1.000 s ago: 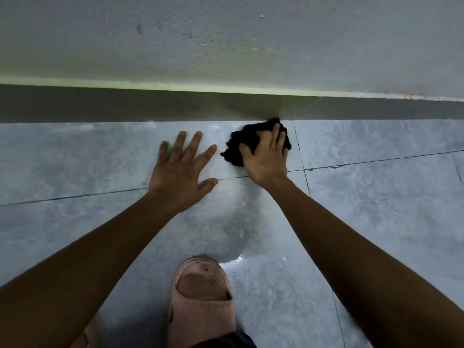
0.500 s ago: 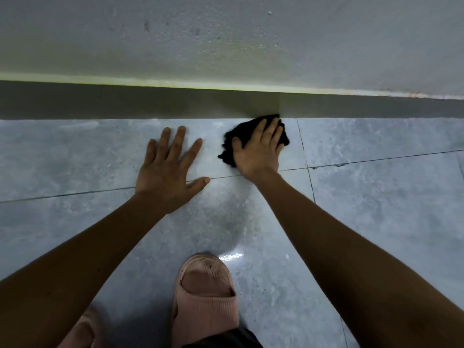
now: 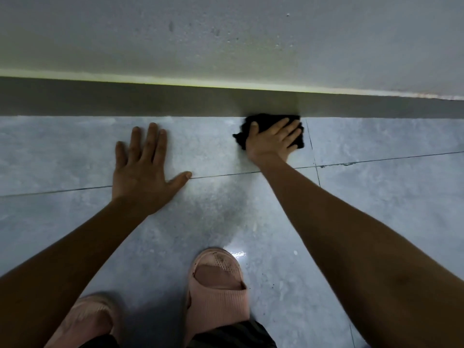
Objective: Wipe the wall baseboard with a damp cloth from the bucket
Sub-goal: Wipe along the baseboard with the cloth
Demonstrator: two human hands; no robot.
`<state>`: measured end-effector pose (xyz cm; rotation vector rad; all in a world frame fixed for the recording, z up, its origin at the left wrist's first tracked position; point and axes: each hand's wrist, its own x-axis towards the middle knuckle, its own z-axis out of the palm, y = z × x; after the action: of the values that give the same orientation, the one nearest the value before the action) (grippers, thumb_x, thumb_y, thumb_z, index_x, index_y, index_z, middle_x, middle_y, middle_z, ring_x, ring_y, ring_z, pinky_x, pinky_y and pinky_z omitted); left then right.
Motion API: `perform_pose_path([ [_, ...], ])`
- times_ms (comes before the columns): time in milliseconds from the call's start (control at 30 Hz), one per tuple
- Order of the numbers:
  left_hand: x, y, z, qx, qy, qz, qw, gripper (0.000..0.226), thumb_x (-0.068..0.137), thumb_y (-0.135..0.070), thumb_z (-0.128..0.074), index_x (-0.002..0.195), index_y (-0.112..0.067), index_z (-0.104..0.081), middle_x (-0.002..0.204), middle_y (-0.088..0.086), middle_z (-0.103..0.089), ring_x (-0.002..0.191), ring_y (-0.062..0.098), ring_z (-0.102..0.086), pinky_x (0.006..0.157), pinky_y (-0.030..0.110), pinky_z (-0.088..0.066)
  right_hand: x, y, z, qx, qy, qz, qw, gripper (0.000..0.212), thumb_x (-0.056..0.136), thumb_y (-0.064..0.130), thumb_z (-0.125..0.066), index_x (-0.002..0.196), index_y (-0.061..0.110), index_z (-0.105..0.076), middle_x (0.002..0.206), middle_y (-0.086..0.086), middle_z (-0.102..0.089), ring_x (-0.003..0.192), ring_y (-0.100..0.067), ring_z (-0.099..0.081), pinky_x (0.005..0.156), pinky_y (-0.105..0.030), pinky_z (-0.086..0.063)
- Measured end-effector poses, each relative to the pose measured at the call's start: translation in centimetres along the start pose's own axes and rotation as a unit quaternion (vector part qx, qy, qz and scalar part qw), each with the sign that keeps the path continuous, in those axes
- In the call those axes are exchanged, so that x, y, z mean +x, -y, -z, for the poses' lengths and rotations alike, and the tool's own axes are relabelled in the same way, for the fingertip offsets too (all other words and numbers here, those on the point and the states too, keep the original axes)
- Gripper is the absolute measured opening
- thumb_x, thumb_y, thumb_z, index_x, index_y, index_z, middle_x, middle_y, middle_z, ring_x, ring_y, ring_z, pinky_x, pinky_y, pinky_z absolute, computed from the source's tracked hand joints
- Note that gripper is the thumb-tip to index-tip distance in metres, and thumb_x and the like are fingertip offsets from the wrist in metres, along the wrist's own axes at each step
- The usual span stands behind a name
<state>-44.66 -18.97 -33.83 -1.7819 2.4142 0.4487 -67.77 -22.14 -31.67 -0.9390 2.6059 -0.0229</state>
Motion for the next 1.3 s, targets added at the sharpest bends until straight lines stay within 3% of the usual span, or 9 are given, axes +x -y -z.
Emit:
perform_pose_path([
  [133,-0.2,0.6,-0.4,-0.006,-0.017,-0.012,1.000,0.094,0.082,-0.075,-0.011,0.150,-0.015,0.012,0.159,0.006,0.017,0.147,0.027,0.014,0.118,0.047,0.004,-4.4,2.5,-2.4,-0.017,0.035,0.095,0.995,0.082,0.096,0.054,-0.024,0.148,0.002,0.014,0.155,-0.016,0.024,0.142,-0.030,0.022,0.115,-0.046,0.008],
  [267,-1.0,2.7,-0.4,-0.034,-0.037,0.033,0.998,0.094,0.081,-0.071,-0.012,0.151,-0.013,0.009,0.160,0.010,0.011,0.147,0.028,0.010,0.118,0.047,0.001,-5.2,-0.6,-2.6,-0.060,0.022,0.173,0.983,0.081,0.097,0.055,-0.022,0.149,0.003,0.012,0.155,-0.016,0.021,0.143,-0.029,0.018,0.116,-0.043,0.006],
  [400,-2.3,4.9,-0.2,-0.035,-0.031,0.040,0.998,0.092,0.083,-0.070,-0.015,0.152,-0.014,0.007,0.160,0.009,0.010,0.147,0.027,0.010,0.118,0.047,0.002,-2.9,-2.5,-1.3,-0.060,0.000,0.103,0.993,0.081,0.097,0.054,-0.023,0.150,0.001,0.010,0.156,-0.017,0.017,0.144,-0.030,0.015,0.116,-0.044,0.004],
  [533,-2.3,4.9,-0.2,-0.032,-0.027,0.041,0.998,0.088,0.087,-0.068,-0.015,0.152,-0.014,0.007,0.160,0.007,0.012,0.147,0.027,0.010,0.118,0.048,0.002,-2.7,0.6,-0.9,-0.011,0.008,0.004,1.000,0.082,0.097,0.054,-0.023,0.148,0.000,0.012,0.155,-0.017,0.021,0.143,-0.031,0.019,0.116,-0.046,0.004],
  [800,-2.2,4.8,-0.2,-0.021,-0.025,0.043,0.999,0.093,0.081,-0.070,-0.009,0.151,-0.013,0.009,0.159,0.008,0.013,0.147,0.028,0.011,0.117,0.047,0.003,-8.7,2.0,-3.9,-0.057,0.049,0.171,0.982,0.080,0.098,0.053,-0.020,0.148,0.002,0.016,0.154,-0.016,0.025,0.142,-0.029,0.021,0.116,-0.043,0.008],
  [967,-2.3,5.0,-0.1,-0.015,-0.028,0.035,0.999,0.092,0.083,-0.070,-0.013,0.151,-0.012,0.006,0.160,0.010,0.007,0.147,0.030,0.005,0.117,0.049,-0.003,-4.8,-2.1,-2.0,-0.054,-0.004,0.076,0.996,0.081,0.097,0.053,-0.025,0.149,0.000,0.008,0.156,-0.019,0.016,0.144,-0.032,0.014,0.116,-0.046,0.002],
  [1067,-2.2,4.9,-0.1,-0.016,-0.026,0.035,0.999,0.088,0.087,-0.069,-0.015,0.151,-0.011,0.005,0.160,0.010,0.007,0.147,0.031,0.006,0.118,0.049,-0.002,-2.9,-0.9,-0.6,0.000,0.005,-0.020,1.000,0.083,0.097,0.054,-0.026,0.149,0.000,0.011,0.156,-0.018,0.020,0.143,-0.031,0.018,0.116,-0.046,0.004],
  [1133,-2.2,4.8,0.1,-0.021,-0.023,0.039,0.999,0.091,0.084,-0.068,-0.017,0.151,-0.012,0.006,0.160,0.010,0.009,0.147,0.030,0.007,0.118,0.049,0.000,-3.3,1.0,-0.6,0.006,0.020,-0.032,0.999,0.084,0.097,0.054,-0.025,0.149,0.000,0.013,0.155,-0.018,0.022,0.142,-0.033,0.020,0.115,-0.047,0.007],
  [1300,-2.3,4.9,-0.3,-0.028,-0.035,0.035,0.998,0.089,0.086,-0.069,-0.016,0.152,-0.012,0.002,0.161,0.009,0.005,0.147,0.030,0.004,0.117,0.049,-0.002,-9.8,4.4,-3.9,-0.034,0.067,0.144,0.987,0.082,0.098,0.053,-0.022,0.147,0.000,0.016,0.153,-0.020,0.026,0.141,-0.034,0.023,0.114,-0.046,0.010],
])
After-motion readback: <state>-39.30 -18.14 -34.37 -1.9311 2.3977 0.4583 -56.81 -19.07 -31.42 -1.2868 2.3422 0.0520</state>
